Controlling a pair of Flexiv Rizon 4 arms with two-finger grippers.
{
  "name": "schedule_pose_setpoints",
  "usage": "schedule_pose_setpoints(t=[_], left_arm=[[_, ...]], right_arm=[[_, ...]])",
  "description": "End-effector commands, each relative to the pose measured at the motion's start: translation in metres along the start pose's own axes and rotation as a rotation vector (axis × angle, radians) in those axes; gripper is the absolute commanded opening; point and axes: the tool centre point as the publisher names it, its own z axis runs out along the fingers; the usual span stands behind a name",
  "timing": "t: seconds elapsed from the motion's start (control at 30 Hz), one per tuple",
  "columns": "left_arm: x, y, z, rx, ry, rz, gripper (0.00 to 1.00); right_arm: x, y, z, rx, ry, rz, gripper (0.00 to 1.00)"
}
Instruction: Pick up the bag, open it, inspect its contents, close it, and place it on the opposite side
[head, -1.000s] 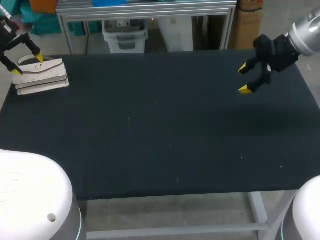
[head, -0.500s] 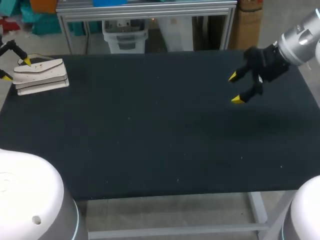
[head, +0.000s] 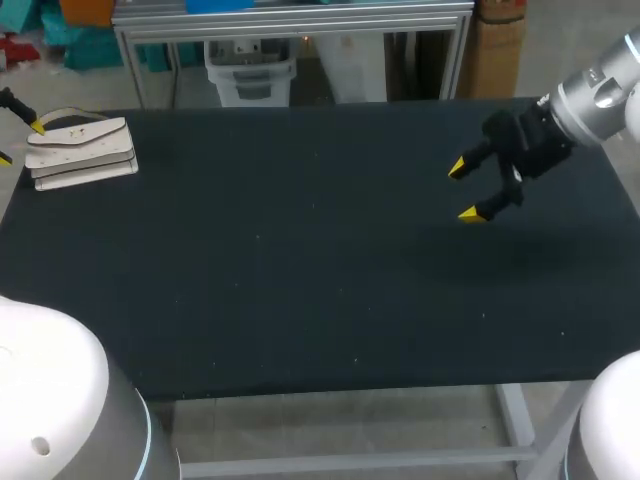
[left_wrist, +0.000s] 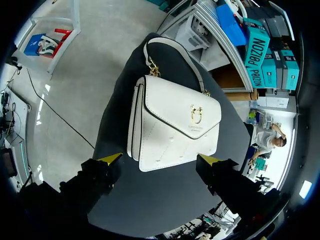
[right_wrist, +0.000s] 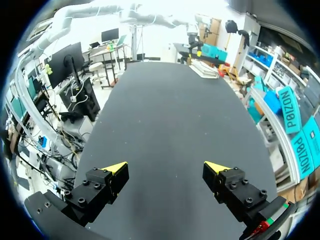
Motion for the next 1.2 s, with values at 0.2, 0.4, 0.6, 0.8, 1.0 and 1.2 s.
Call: schedule_pose_setpoints(t=[0.2,0.4,0.6,0.8,1.0,1.2], left_arm=[[-0.021,-0.028,0.019,-0.192,0.095,-0.03,0.85],[-0.018,-0.029,0.025,-0.19,0.119,-0.033,0.52],[-0.009,-0.033,0.033,-0.2,0.123,-0.026,0.43],[-0.009,-0.033,0.039,-0.217,0.126,-0.031,0.22],[-0.008,-0.027,0.038,-0.241,0.143,-0.02,0.0],[0.002,-0.009,0.039,-0.284,0.162,0.023,0.0]], right_arm=[[0.001,0.001,0.007,-0.013,0.014,-0.026,1.0],[0.004,0.001,0.01,-0.017,0.024,-0.035,1.0],[0.006,0.002,0.012,-0.014,0.039,-0.048,1.0],[0.009,0.0,0.013,-0.017,0.051,-0.051,1.0],[0.011,-0.001,0.015,-0.019,0.061,-0.053,1.0],[0.013,-0.001,0.017,-0.023,0.066,-0.053,1.0]])
